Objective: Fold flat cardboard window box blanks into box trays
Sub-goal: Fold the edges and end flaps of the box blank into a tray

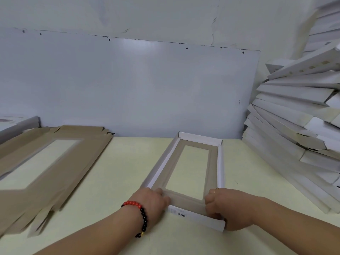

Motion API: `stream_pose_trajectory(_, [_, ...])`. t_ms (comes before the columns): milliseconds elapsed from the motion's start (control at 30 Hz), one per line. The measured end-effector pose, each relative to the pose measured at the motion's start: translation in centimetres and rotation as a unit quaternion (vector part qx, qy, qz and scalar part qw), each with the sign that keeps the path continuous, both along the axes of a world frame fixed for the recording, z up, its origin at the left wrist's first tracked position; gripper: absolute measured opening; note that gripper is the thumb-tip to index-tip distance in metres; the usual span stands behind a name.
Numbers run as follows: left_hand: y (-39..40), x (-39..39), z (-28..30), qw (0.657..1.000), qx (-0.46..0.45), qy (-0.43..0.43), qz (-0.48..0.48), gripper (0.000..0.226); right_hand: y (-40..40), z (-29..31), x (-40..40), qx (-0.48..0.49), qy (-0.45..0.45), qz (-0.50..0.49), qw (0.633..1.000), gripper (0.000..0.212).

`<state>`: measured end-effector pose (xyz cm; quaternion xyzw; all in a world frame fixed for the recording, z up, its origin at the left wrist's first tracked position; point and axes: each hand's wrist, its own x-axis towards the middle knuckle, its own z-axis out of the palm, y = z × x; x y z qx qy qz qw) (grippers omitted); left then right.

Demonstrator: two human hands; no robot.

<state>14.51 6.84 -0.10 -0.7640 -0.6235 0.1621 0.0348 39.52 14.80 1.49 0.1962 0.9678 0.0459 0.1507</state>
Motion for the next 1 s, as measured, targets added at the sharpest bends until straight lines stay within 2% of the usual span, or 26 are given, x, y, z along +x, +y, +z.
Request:
stream_pose_trajectory(233, [0.1, -0.1, -0.2, 1.0, 0.005, -0.002, 0.0, 0.039, -0.3, 0.0, 0.4, -0.025, 0.019, -0.06, 0.998, 0.021])
stream_pose_trajectory(567, [0.2, -0.1, -0.7, 1.0, 0.019, 0.007, 0.003, 0.039, -0.8, 0.2, 0.9, -0.041, 0.033, -0.09, 0.995, 0.024])
stream_pose_trajectory(733, [0.4, 0.0, -0.8, 1.0, 0.024, 0.015, 0.003, 0.038, -1.7, 1.2, 0.5, -0.122, 0.053, -0.159, 0.978, 0.038])
stream_pose_trajectory(800, [0.3, 0.0, -0.9, 1.0, 0.026, 0.016, 0.003, 0.038, -1.9, 1.2, 0.5, -0.137, 0.053, -0.169, 0.975, 0.037])
stream_pose_trajectory(900, [0.3, 0.0, -1.0, 1.0, 0.029, 0.012, 0.0, 0.037, -2.0, 1.0, 0.2, -0.09, 0.043, -0.148, 0.984, 0.024])
stream_pose_trajectory(1000, [0.2, -0.1, -1.0, 0.999, 0.032, 0.009, -0.001, 0.038, -2.0, 1.1, 0.1, -0.052, 0.039, -0.105, 0.992, 0.022])
